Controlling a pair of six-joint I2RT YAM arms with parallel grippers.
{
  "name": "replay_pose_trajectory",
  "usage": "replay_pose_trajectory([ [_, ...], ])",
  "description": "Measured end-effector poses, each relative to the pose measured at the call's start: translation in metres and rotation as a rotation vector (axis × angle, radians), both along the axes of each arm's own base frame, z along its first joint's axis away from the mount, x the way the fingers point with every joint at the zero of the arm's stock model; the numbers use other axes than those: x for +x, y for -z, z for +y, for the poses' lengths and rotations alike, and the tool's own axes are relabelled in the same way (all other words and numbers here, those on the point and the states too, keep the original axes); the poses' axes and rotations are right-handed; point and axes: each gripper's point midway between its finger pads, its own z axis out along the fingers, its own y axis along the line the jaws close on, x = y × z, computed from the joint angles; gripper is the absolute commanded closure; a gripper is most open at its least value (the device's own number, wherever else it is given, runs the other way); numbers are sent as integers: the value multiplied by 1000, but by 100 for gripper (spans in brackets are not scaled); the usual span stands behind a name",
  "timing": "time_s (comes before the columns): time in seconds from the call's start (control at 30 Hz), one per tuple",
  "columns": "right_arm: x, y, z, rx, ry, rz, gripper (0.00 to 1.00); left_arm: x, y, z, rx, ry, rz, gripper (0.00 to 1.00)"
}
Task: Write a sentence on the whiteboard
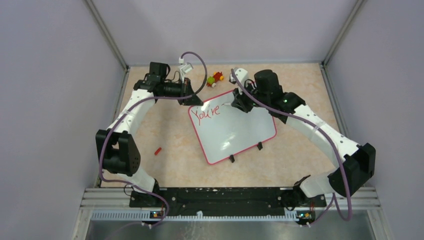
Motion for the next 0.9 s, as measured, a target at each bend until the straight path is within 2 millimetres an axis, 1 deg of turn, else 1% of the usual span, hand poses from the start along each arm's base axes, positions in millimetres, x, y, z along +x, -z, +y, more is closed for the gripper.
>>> replay_pose_trajectory([
  [0.33, 1, 1, -1, -6, -1, -5, 100, 1, 0, 0, 4, -2, -7, 100],
  [0.67, -14, 21, 0, -30, -36, 50, 100, 2, 2, 1, 12, -7, -13, 100],
  [0.9, -15, 22, -3, -49, -39, 45, 100, 2, 1, 0, 10, -5, -12, 100],
])
